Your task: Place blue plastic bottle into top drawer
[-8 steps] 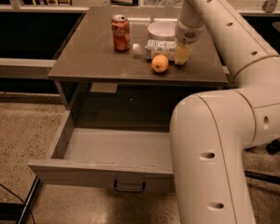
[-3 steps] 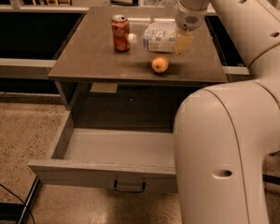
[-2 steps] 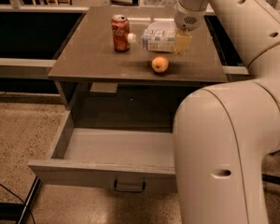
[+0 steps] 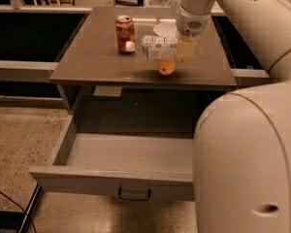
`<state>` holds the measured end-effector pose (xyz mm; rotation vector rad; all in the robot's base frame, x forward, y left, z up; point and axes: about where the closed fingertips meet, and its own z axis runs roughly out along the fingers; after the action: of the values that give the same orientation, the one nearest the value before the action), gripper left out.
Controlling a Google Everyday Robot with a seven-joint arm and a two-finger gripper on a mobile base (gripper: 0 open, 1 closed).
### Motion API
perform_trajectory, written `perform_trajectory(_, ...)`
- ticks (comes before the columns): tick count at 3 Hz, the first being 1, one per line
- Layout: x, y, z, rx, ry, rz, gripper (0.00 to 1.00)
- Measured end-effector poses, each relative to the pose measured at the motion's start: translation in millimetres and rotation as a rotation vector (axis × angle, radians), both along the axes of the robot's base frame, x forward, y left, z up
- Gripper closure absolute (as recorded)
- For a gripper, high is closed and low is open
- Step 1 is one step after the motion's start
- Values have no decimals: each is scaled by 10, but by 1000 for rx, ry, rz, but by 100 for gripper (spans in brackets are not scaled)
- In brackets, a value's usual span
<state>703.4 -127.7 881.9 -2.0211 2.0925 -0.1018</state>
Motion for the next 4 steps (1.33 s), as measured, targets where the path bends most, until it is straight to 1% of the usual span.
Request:
perform_trajectory(1, -289, 38, 19, 4, 17, 17, 100)
perform_trajectory(2, -671, 23, 31, 13, 26, 9, 100)
perform_trajectory(3, -1151, -16, -73, 24, 48, -1, 100)
perform_trajectory(4, -1251, -32, -239, 6, 84, 4, 100)
